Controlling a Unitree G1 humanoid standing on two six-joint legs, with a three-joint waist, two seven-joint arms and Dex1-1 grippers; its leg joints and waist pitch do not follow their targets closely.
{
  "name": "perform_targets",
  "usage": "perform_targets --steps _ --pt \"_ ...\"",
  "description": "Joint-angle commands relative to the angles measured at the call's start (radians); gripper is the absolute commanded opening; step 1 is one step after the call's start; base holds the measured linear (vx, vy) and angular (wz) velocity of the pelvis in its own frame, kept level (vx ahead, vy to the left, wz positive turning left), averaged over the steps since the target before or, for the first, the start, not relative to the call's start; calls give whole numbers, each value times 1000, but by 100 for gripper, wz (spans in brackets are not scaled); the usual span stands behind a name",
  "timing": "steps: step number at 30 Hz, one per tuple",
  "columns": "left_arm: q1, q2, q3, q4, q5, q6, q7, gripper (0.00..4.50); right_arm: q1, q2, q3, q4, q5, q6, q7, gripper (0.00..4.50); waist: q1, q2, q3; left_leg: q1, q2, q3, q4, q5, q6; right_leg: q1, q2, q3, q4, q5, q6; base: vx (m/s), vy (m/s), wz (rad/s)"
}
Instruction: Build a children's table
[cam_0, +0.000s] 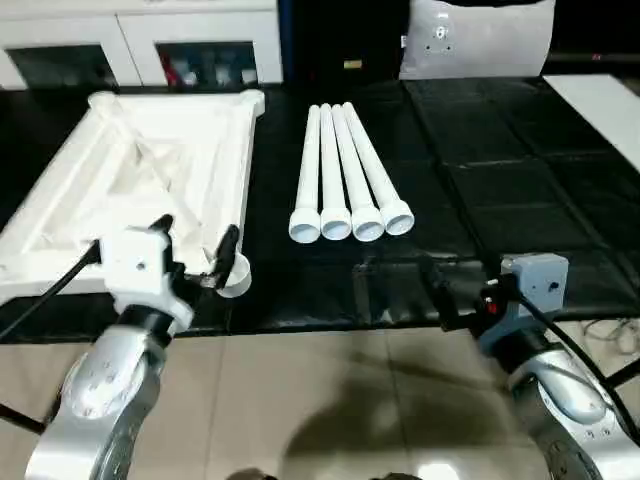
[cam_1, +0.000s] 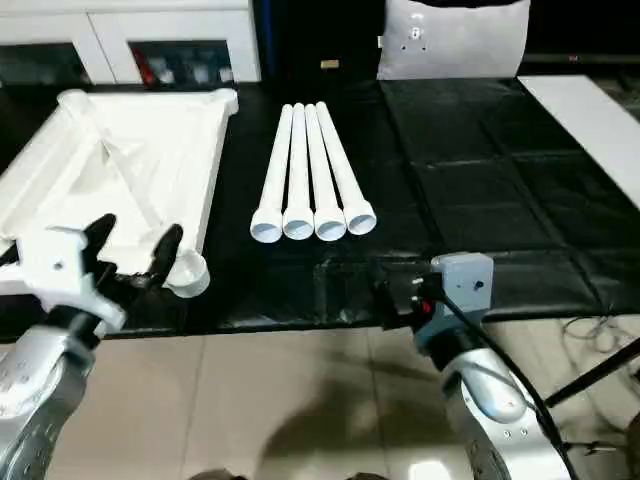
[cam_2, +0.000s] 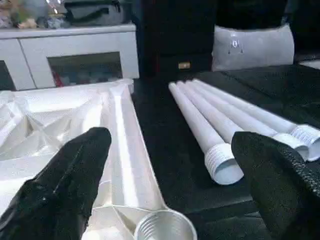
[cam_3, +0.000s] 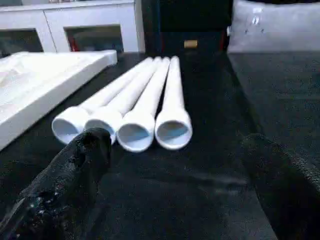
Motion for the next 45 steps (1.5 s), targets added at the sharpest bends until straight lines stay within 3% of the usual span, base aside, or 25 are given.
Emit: perform_targets --steps 1,4,5,8,12,14,18,20,21,22,23,25,26,27,28,29,30,31,33,36,37,40,42,44,45 --pt "-21 -1 0 3 20 34 -11 441 -11 5 -9 -9 15 4 -2 450 13 -7 -50 -23 36 -25 -41 -107 98 54 -140 98 -99 -245 -148 0 0 0" --pt "-63 0 -1 26 13 52 9 441 -37 14 -8 3 0 14 -36 450 38 -5 -53 -71 49 -75 58 -42 183 83 -265 170 -133 -337 -218 -7 34 -2" --pt "-70 0 -8 42 10 53 18 441 -45 20 -9 8 -9 21 -46 450 40 7 -54 -85 52 -94 61 -13 178 80 -254 158 -127 -340 -251 -9 90 -8" --pt "-43 -52 -43 88 31 29 29 441 -54 39 -18 31 -49 61 -88 450 18 17 -67 -29 23 -64 -17 63 301 28 -94 65 -68 -228 -225 -8 147 -2" --pt "9 -66 -68 118 77 5 30 441 -56 49 -1 46 -23 69 -65 450 -16 19 -71 9 -2 -59 -37 94 492 -19 -46 22 -30 -146 -138 -18 183 10" --pt "42 -63 -83 121 86 11 21 441 -64 66 5 57 -26 48 -76 450 -32 3 -64 -7 -16 -51 -58 -34 469 -9 -53 15 -36 -182 -99 -44 180 4" --pt "67 -63 -80 126 81 15 28 441 -81 66 11 114 -49 57 -74 450 -11 -35 -54 -46 20 -93 19 -295 248 41 -270 131 -163 -476 -62 -71 168 -4" --pt "60 -63 -64 117 87 26 37 441 -95 50 13 117 -53 101 -66 450 -25 6 -48 -14 28 -119 -26 -457 124 28 -208 82 -151 -552 -42 -81 178 -6" --pt "58 -62 -59 110 90 34 40 441 -101 44 14 112 -56 121 -69 450 -71 18 -44 9 -9 -93 -141 -652 9 -11 -20 -15 -13 -385 30 -93 194 6" --pt "55 -59 -51 99 94 39 42 441 -111 29 12 109 -41 143 -47 450 -57 18 -52 -2 -24 -65 -198 -658 -102 -6 33 -66 127 -118 50 -93 194 6" --pt "56 -59 -51 98 95 39 42 441 -111 28 12 109 -42 143 -47 450 -58 4 -50 -2 -14 -77 -195 -626 -122 -5 24 -67 114 -56 47 -82 159 5" --pt "81 -35 -24 50 113 53 42 441 -129 10 1 139 -26 130 -7 450 -35 -25 -68 -27 -9 -48 -222 -630 -373 38 -40 -64 66 -73 -50 -87 94 7" --pt "84 -31 -20 38 112 59 40 441 -134 18 -6 144 -18 123 -6 450 -27 -56 -93 -12 -15 -50 -162 -509 -422 29 -126 -19 29 -158 -100 -54 36 3" --pt "85 -19 -22 28 122 62 36 441 -142 29 -8 151 -17 114 -12 450 -10 -49 -62 44 2 -191 239 -151 -193 -85 -401 133 -164 -460 -151 -19 37 -24" --pt "84 -16 -23 26 126 66 37 441 -142 41 -9 155 -4 111 -8 450 -79 -77 -33 -77 10 -216 201 -58 -132 44 -302 -18 -88 -530 -192 -19 37 -24" --pt "82 -15 -24 25 127 71 38 441 -144 51 -10 160 6 109 -3 450 -24 -31 -41 -43 5 -235 191 -26 -177 59 -233 -58 -76 -449 -211 24 170 -49" --pt "73 -20 -21 25 124 79 44 441 -150 59 -7 169 -11 106 -22 450 -56 19 -36 -18 86 -313 15 -409 -242 56 -113 -78 80 -265 -90 -58 254 -42" --pt "67 -22 -19 26 122 81 46 441 -156 59 -2 174 -33 100 -35 450 -63 29 -18 -79 38 -316 -139 -830 -304 47 -30 -38 158 -119 13 -58 254 -42" --pt "54 -30 -15 29 115 73 44 441 -172 54 12 179 -75 95 -57 450 -52 34 -30 -12 -9 -274 -121 -804 -296 11 -29 -18 113 -30 -15 -103 106 1" --pt "40 -43 -19 35 113 76 44 441 -195 58 -9 188 -38 158 -58 450 -37 -15 -63 -28 -34 -236 -38 -177 -165 97 -160 49 -33 -11 -24 -86 28 -13" --pt "39 -48 -25 31 118 82 44 441 -197 53 -11 192 -35 148 -43 450 -28 -22 -40 -51 -11 -227 -38 -216 -102 95 -209 51 -81 -174 -79 -130 -5 -25" --pt "36 -56 -30 27 119 90 45 441 -199 42 -6 202 -60 116 -30 450 -35 -34 -17 -22 8 -205 -21 -574 -77 44 -209 52 -129 -729 -91 -127 -36 -1" --pt "35 -71 -25 23 120 94 57 441 -213 50 -26 216 -44 117 -25 450 -54 -30 -10 -21 8 -199 -1 -609 -76 55 -205 25 -151 -889 -57 -75 -29 -3" --pt "35 -80 -19 29 117 98 58 441 -225 47 -32 221 -44 117 -27 450 -72 0 -4 -42 7 -199 -91 -860 -138 99 -114 -34 -93 -752 -7 -29 -8 -2" --pt "33 -83 -17 33 113 98 57 441 -229 47 -35 223 -44 117 -28 450 -48 14 3 -97 -7 -180 -226 -995 -148 172 -23 -43 90 -421 -7 -74 15 5"
